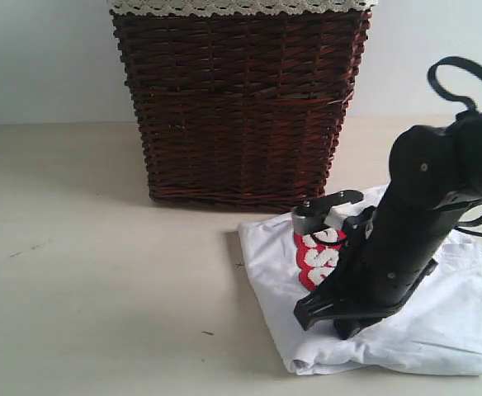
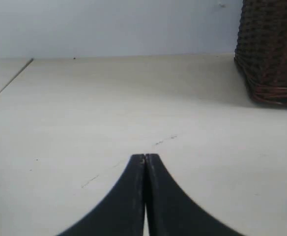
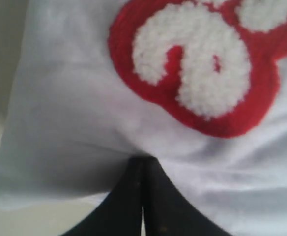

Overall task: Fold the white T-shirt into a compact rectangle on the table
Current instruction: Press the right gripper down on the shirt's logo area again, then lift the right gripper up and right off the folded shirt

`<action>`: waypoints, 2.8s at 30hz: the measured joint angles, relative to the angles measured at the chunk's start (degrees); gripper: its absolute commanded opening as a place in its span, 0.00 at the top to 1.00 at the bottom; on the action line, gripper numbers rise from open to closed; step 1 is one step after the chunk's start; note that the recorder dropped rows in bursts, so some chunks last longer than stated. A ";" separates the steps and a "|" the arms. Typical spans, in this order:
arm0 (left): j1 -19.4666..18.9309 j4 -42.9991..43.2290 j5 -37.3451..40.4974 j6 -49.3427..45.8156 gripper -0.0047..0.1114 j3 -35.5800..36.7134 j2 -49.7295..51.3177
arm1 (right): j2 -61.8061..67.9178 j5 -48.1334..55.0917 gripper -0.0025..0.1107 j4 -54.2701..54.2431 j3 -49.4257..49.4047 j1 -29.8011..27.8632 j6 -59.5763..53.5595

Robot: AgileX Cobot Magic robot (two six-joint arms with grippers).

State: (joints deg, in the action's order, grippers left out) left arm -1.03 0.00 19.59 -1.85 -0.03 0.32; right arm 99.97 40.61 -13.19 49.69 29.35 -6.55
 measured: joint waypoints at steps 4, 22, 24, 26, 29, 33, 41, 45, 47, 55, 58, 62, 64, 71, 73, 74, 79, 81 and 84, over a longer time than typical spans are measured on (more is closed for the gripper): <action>0.00 0.00 0.00 0.00 0.95 0.00 0.00 | 2.31 -2.85 0.98 1.12 0.01 2.30 1.47; 0.00 0.00 0.00 0.00 0.95 0.00 0.00 | 3.77 -4.70 0.98 -5.48 0.01 10.85 -3.21; 0.00 0.00 0.00 0.00 0.95 0.00 0.00 | 2.35 -4.94 0.98 -5.48 0.01 10.99 -3.41; 0.00 0.00 0.00 0.00 0.95 0.00 0.00 | -0.18 -5.30 0.98 -4.77 0.93 11.10 -3.57; 0.00 0.00 0.00 0.00 0.95 0.00 0.00 | -4.31 -7.11 0.98 -0.51 2.28 11.18 -1.55; 0.00 0.00 0.00 0.00 0.95 0.00 0.00 | -6.00 -6.62 0.98 15.69 2.73 8.03 13.60; 0.00 0.00 0.00 0.00 0.95 0.00 0.00 | 1.73 -3.97 0.98 26.86 2.73 -8.62 24.24; 0.00 0.00 0.00 0.00 0.95 0.00 0.00 | 5.31 -5.96 0.98 26.86 2.82 -12.82 24.11; 0.00 0.00 0.00 0.00 0.95 0.00 0.00 | 6.64 -7.13 0.98 26.86 2.82 -13.31 24.00; 0.00 0.00 0.00 0.00 0.95 0.00 0.00 | 5.80 -10.45 0.98 23.32 4.00 -13.36 21.57; 0.00 0.00 0.00 0.00 0.95 0.00 0.00 | 1.96 -13.15 0.98 21.30 4.80 -13.45 18.93; 0.00 0.00 0.00 0.00 0.95 0.00 0.00 | 5.21 -18.17 0.98 22.75 4.85 -13.50 19.65; 0.00 0.00 0.00 0.00 0.95 0.00 0.00 | 7.39 -18.96 0.98 23.12 4.85 -13.50 19.76; 0.00 0.00 0.00 0.00 0.95 0.00 0.00 | 0.37 -18.81 0.98 22.00 4.87 -13.38 19.76; 0.00 0.00 0.00 0.00 0.95 0.00 0.00 | -1.16 -18.43 0.98 21.90 3.52 -13.38 19.76; 0.00 0.00 0.00 0.00 0.95 0.00 0.00 | -1.46 -18.31 0.98 21.90 2.89 -13.38 19.76; 0.00 0.00 0.00 0.00 0.95 0.00 0.00 | -4.17 -18.27 0.98 19.32 -0.14 -13.38 19.33; 0.00 0.00 0.00 0.00 0.95 0.00 0.00 | -6.67 -19.44 0.98 17.87 -0.77 -12.78 18.35; 0.00 0.00 0.00 0.00 0.95 0.00 0.00 | -8.77 -19.73 0.98 16.88 -0.90 -11.19 17.61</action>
State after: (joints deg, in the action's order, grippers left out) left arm -1.03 0.00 19.59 -1.85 -0.03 0.32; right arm 91.21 20.89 3.69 48.80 18.17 11.06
